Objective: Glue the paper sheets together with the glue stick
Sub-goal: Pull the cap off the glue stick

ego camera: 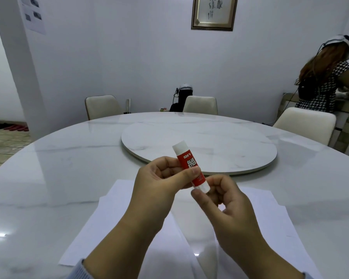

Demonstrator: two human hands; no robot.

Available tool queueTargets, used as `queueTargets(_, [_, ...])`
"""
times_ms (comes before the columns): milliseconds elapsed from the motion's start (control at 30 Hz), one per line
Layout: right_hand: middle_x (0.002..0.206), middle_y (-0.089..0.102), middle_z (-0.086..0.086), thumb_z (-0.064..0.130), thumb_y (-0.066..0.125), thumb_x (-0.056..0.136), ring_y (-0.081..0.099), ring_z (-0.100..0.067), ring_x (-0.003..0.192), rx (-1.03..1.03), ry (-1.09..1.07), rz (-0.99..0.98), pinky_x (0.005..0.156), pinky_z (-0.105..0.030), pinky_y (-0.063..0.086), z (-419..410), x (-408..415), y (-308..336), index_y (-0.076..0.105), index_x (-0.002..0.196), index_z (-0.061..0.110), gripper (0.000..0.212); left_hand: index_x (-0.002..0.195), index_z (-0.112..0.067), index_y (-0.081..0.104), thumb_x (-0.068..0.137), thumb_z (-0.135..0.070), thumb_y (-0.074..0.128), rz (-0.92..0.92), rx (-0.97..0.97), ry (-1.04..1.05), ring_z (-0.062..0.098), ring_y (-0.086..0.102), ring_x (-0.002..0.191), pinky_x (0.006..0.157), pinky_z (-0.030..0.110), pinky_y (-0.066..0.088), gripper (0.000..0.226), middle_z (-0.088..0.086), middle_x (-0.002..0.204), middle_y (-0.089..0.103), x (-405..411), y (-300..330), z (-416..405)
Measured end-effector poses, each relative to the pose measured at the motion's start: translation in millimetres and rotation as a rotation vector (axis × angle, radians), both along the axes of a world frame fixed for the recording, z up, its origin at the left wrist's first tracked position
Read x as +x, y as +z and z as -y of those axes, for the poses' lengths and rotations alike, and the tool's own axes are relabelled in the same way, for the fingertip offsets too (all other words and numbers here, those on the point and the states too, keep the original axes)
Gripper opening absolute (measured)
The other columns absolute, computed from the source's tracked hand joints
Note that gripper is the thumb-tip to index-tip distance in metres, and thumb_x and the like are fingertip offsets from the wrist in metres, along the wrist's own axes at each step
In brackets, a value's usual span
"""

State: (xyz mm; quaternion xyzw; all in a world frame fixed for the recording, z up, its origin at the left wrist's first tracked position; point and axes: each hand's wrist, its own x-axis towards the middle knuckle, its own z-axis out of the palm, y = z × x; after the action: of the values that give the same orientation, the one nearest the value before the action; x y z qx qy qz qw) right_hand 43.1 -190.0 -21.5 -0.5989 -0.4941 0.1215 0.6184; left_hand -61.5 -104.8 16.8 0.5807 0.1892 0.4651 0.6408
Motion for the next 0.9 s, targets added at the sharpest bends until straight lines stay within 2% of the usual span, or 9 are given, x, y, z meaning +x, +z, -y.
queueTargets(67, [0.062, 0.058, -0.002, 0.049, 0.059, 0.084, 0.048, -0.004, 0.055, -0.019, 0.039, -0.047, 0.052, -0.014, 0.041, 0.7, -1.2, 2.2, 0.065, 0.084, 0.02, 0.03, 0.08, -0.011, 0.069, 0.049, -0.025, 0.074, 0.0, 0.002, -0.011, 0.016, 0.074, 0.069, 0.06, 0.019, 0.055, 0.035, 0.003, 0.072, 0.076, -0.4, 0.5, -0.4])
queueTargets(200, [0.057, 0.059, -0.009, 0.045, 0.039, 0.086, 0.047, -0.016, 0.05, -0.1, 0.323, -0.501, 0.051, -0.023, 0.04, 0.7, -2.1, 7.6, 0.07, 0.073, 0.009, 0.049, 0.08, -0.009, 0.07, 0.05, -0.024, 0.075, -0.001, 0.01, -0.027, 0.018, 0.073, 0.069, 0.06, 0.019, 0.055, 0.034, 0.005, 0.073, 0.076, -1.0, 0.7, 0.2])
queueTargets(267, [0.06, 0.063, -0.01, 0.049, 0.038, 0.089, 0.048, -0.016, 0.051, -0.123, 0.273, -0.422, 0.052, -0.023, 0.041, -0.3, -1.0, 5.0, 0.069, 0.082, 0.01, 0.051, 0.079, -0.01, 0.07, 0.049, -0.025, 0.075, -0.013, 0.017, -0.01, 0.018, 0.073, 0.069, 0.06, 0.02, 0.056, 0.034, 0.005, 0.073, 0.076, -0.6, 0.6, 0.3])
queueTargets(400, [0.064, 0.059, -0.007, 0.051, 0.065, 0.077, 0.052, -0.009, 0.058, -0.026, 0.073, -0.16, 0.055, -0.017, 0.045, -1.7, -0.7, 0.5, 0.064, 0.085, 0.021, 0.031, 0.079, -0.012, 0.069, 0.049, -0.025, 0.074, -0.004, -0.003, 0.006, 0.018, 0.074, 0.07, 0.061, 0.02, 0.056, 0.034, 0.003, 0.072, 0.076, 0.0, 0.1, -1.1])
queueTargets(467, [0.059, 0.059, -0.005, 0.048, 0.058, 0.078, 0.052, -0.009, 0.056, -0.04, 0.089, -0.179, 0.054, -0.016, 0.044, -0.5, -1.5, 1.7, 0.065, 0.08, 0.015, 0.033, 0.079, -0.011, 0.069, 0.049, -0.025, 0.074, 0.0, -0.012, -0.014, 0.017, 0.073, 0.068, 0.06, 0.019, 0.056, 0.034, 0.003, 0.071, 0.076, -0.3, 0.1, -0.6])
queueTargets(633, [0.057, 0.06, -0.015, 0.047, 0.036, 0.087, 0.05, -0.019, 0.049, -0.127, 0.368, -0.53, 0.048, -0.023, 0.041, 0.4, -2.5, 6.9, 0.067, 0.069, 0.008, 0.053, 0.08, -0.009, 0.07, 0.049, -0.024, 0.075, -0.002, -0.018, -0.035, 0.018, 0.073, 0.068, 0.059, 0.02, 0.055, 0.035, 0.005, 0.073, 0.076, -0.6, 0.1, -0.9])
queueTargets(700, [0.061, 0.063, -0.011, 0.052, 0.038, 0.088, 0.05, -0.018, 0.054, -0.13, 0.287, -0.391, 0.054, -0.024, 0.043, -1.6, -0.9, 2.8, 0.068, 0.082, 0.009, 0.052, 0.079, -0.011, 0.069, 0.048, -0.026, 0.075, -0.007, -0.014, -0.018, 0.018, 0.073, 0.068, 0.059, 0.019, 0.055, 0.035, 0.004, 0.072, 0.076, -0.6, -0.1, -0.9])
queueTargets(800, [0.062, 0.06, 0.002, 0.049, 0.064, 0.078, 0.051, -0.01, 0.059, -0.054, 0.141, -0.211, 0.056, -0.017, 0.043, -2.4, -1.3, 1.4, 0.064, 0.089, 0.016, 0.035, 0.079, -0.013, 0.069, 0.048, -0.027, 0.074, -0.005, -0.014, -0.014, 0.017, 0.074, 0.068, 0.059, 0.019, 0.055, 0.035, 0.002, 0.072, 0.076, -0.5, -0.3, -0.2])
queueTargets(900, [0.06, 0.059, 0.003, 0.046, 0.056, 0.076, 0.051, -0.009, 0.058, -0.072, 0.156, -0.204, 0.057, -0.015, 0.045, -1.1, -1.5, 2.3, 0.064, 0.081, 0.014, 0.033, 0.081, -0.013, 0.069, 0.049, -0.027, 0.074, -0.013, -0.004, -0.025, 0.016, 0.074, 0.07, 0.06, 0.019, 0.056, 0.035, 0.001, 0.072, 0.076, -1.1, 0.2, -0.3])
